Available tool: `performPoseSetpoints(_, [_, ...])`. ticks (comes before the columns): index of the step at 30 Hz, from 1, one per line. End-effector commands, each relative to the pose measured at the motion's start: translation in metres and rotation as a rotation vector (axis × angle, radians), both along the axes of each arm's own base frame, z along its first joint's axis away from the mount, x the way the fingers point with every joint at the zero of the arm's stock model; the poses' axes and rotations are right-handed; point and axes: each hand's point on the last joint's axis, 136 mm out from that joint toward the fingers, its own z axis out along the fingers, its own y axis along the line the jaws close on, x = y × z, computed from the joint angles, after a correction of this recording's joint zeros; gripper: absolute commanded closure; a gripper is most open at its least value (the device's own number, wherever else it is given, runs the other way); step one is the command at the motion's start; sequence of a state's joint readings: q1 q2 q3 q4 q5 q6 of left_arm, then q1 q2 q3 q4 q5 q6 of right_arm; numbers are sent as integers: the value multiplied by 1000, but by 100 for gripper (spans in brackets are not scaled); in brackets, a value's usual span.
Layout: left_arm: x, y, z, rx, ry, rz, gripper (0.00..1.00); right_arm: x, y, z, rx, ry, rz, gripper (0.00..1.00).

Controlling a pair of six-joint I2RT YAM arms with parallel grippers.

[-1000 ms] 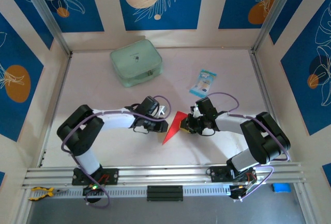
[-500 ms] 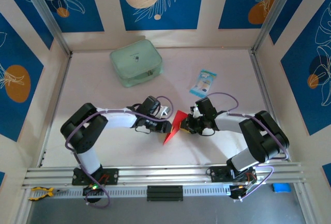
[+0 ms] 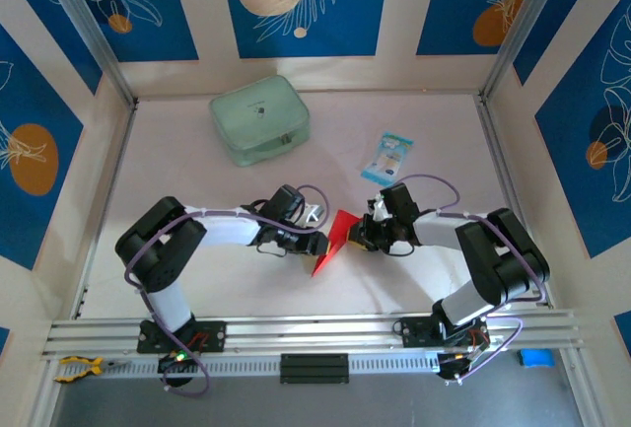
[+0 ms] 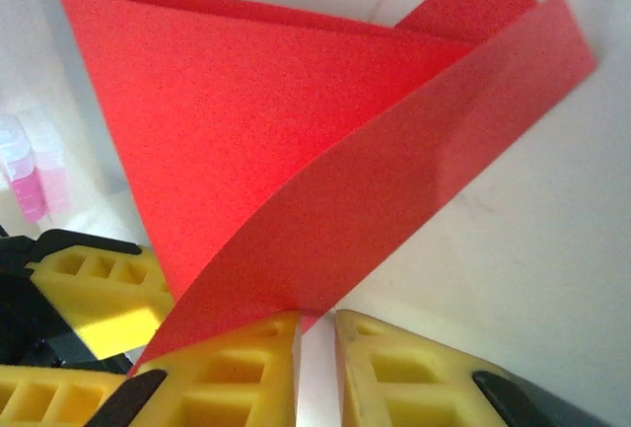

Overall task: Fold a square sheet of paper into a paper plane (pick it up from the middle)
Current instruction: Move the paper plane to the center of the table.

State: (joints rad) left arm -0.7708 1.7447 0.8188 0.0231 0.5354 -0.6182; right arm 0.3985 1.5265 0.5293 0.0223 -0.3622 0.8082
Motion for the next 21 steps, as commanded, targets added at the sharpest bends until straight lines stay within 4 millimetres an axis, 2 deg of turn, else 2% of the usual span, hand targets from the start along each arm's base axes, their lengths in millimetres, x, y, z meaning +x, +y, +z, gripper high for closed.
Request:
performPoseSetpoints(1, [-3, 8, -11, 72, -5, -5, 62, 1, 7, 5, 36, -13, 34, 82])
performPoseSetpoints(12, [-18, -6, -14, 12, 73, -58, 65, -1, 15, 5, 67, -12, 52, 83])
performPoseSetpoints(21, [-26, -11, -9, -39, 110, -58, 69, -1, 15, 5, 76, -17, 54, 84])
